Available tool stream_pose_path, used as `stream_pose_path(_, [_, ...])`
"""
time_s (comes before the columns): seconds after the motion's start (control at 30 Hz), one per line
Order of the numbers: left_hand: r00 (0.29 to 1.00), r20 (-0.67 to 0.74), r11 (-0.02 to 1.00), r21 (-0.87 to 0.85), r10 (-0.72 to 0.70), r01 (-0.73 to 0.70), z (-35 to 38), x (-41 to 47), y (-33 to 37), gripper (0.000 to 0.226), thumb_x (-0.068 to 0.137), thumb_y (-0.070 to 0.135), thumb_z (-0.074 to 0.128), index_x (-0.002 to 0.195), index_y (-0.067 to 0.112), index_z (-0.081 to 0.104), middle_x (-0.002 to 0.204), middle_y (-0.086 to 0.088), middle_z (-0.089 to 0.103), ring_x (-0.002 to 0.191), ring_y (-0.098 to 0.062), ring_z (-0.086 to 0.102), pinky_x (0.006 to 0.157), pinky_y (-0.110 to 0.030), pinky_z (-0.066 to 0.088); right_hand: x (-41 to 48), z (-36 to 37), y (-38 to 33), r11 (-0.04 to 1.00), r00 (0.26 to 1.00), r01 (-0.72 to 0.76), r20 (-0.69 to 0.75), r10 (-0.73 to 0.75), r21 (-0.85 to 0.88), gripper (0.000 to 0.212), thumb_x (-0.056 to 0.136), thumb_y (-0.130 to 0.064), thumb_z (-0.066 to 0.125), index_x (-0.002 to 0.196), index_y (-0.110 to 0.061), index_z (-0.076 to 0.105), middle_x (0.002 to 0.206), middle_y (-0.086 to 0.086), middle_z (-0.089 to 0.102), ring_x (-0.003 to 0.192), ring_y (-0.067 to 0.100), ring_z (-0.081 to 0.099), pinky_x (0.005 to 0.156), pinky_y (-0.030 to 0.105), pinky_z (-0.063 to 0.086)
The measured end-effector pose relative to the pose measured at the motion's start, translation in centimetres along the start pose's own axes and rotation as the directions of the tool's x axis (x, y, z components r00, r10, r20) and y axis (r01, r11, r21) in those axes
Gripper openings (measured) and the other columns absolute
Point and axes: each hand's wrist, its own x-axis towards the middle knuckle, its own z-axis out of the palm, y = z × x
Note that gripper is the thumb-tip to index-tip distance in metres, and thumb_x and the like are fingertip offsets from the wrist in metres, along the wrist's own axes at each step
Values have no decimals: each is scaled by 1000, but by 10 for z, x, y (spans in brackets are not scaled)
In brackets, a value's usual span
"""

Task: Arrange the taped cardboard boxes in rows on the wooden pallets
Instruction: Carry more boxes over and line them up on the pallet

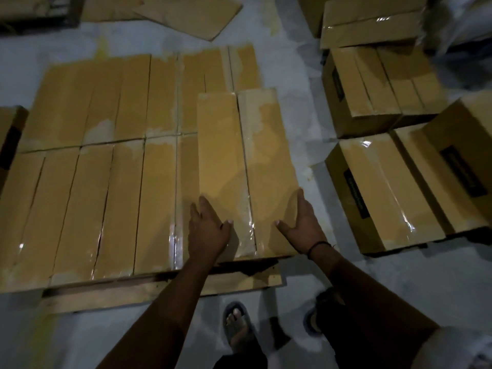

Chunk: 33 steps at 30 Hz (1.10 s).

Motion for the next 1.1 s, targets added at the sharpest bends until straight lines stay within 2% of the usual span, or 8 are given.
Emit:
stream_pose_path(0.1, [993,-35,981,162,111,-104,3,41,31,98,93,50,66,164,19,6,169,-18,1,151,-48,14,120,-59,25,30,-8,-7,994,997,-2,-75,11,107,99,94,-35,70,163,-19,1,164,10,26,145,30,35,116,40,33])
stream_pose_path(0.23, [973,-34,924,323,228,-205,17,104,87,90,94,59,57,163,23,11,170,-15,0,152,-52,2,120,-66,12,88,-15,-13,982,997,-16,-75,30,190,80,100,-38,60,162,-15,15,166,9,25,150,27,28,121,39,28])
stream_pose_path(0.37, [913,-47,808,487,404,-333,23,177,146,84,98,63,47,164,23,12,171,-11,2,155,-45,-4,123,-60,4,146,-26,-19,944,999,4,-50,13,329,62,104,-37,53,158,-16,30,160,7,35,144,24,38,116,31,31])
stream_pose_path(0.47, [901,-14,754,554,433,-354,25,232,188,82,101,64,41,164,23,10,171,-11,4,156,-41,-2,124,-57,6,181,-32,-21,903,999,-53,12,53,426,62,104,-47,49,157,-19,33,159,5,37,143,23,39,118,33,31])
stream_pose_path(0.63, [911,29,749,559,411,-355,23,303,239,77,103,60,41,163,21,15,170,-10,15,155,-39,6,124,-54,12,230,-50,-35,846,986,-147,140,87,512,67,103,-52,48,159,-22,28,164,1,29,150,21,30,122,37,27])
stream_pose_path(0.8, [925,64,770,535,374,-348,26,334,246,75,102,58,46,160,16,26,160,-16,36,147,-39,28,121,-54,26,266,-61,-50,871,980,-129,194,40,473,66,104,-55,44,159,-23,29,164,-1,30,148,20,32,121,36,28])
stream_pose_path(0.97, [930,33,803,494,365,-333,25,339,244,71,98,60,52,155,21,34,151,-15,39,140,-35,36,111,-52,41,285,-62,-60,874,981,-110,193,19,473,64,104,-53,43,160,-24,29,163,-2,32,146,17,35,115,25,28])
stream_pose_path(1.1, [916,0,795,497,401,-348,24,341,244,69,97,60,53,152,22,38,144,-15,43,134,-35,40,105,-49,44,287,-60,-60,877,978,-95,210,-7,472,66,103,-56,43,160,-25,29,165,-3,30,148,18,33,121,39,30])
